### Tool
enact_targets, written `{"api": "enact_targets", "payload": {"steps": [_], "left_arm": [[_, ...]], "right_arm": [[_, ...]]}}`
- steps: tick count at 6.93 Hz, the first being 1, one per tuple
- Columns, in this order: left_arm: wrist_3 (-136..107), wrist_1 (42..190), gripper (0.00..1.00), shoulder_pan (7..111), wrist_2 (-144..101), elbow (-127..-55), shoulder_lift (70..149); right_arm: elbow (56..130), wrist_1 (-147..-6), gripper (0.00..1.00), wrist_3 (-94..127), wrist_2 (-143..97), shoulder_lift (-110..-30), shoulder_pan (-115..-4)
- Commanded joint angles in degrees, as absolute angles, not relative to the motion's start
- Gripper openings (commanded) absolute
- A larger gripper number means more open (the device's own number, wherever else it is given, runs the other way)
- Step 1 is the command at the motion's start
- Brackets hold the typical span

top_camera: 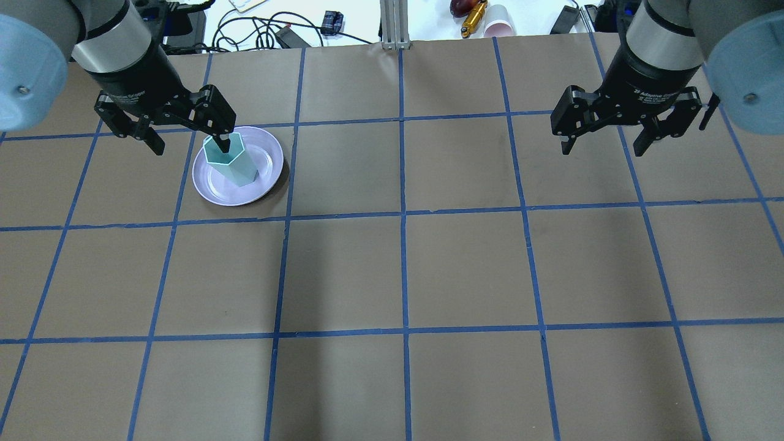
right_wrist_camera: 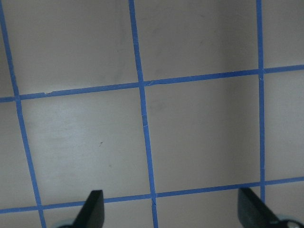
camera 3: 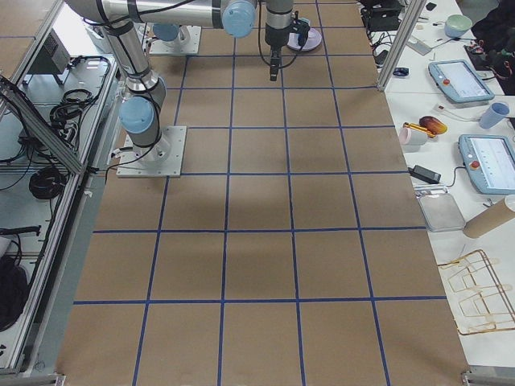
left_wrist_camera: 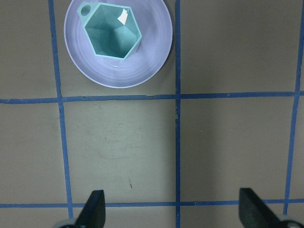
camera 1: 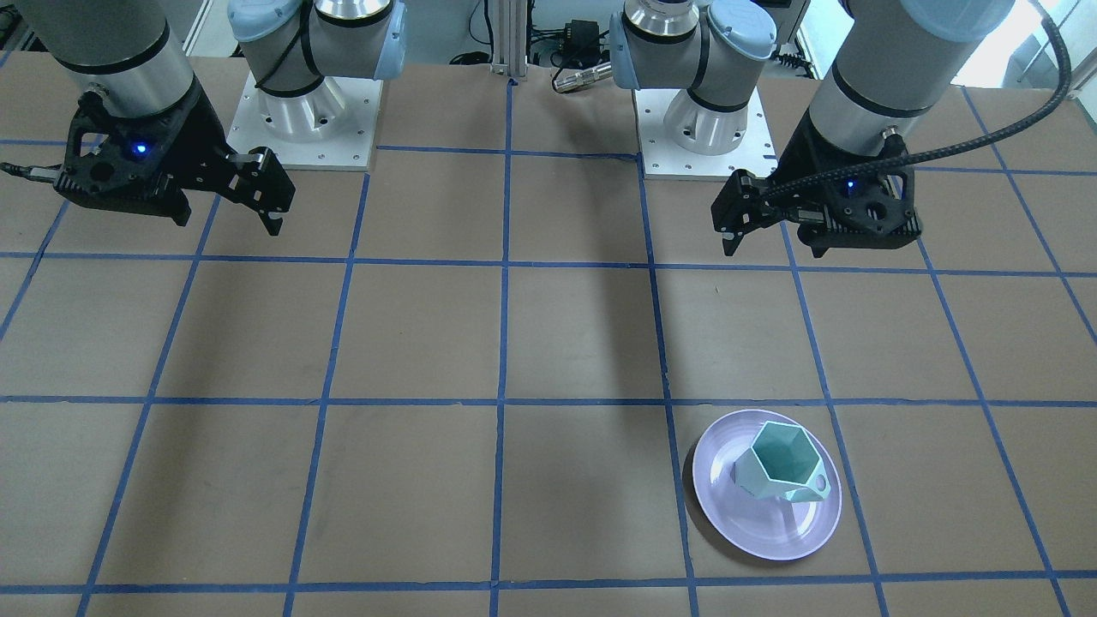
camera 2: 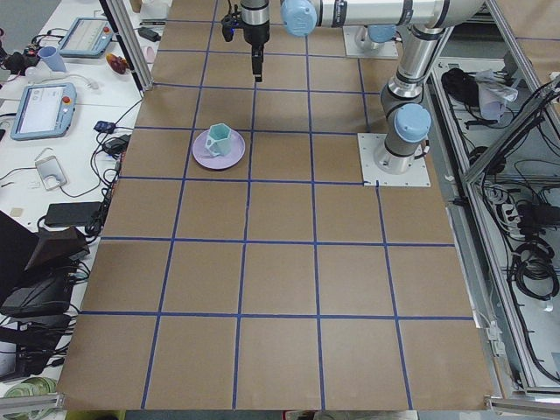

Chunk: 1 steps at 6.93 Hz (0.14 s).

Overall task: Flip cup and place on plate
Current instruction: 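Open the left gripper and raise it away from the cup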

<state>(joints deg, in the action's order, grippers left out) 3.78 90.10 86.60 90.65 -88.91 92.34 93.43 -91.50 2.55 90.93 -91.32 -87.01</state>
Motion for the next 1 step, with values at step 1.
{"api": "enact_targets", "payload": {"steps": [1], "left_arm": [[3.78, 90.09, 1.00, 86.57, 90.88, -89.12, 92.20]], "right_arm": [[93.43, -91.49, 1.00, 2.55, 90.97, -91.32, -87.01]]}}
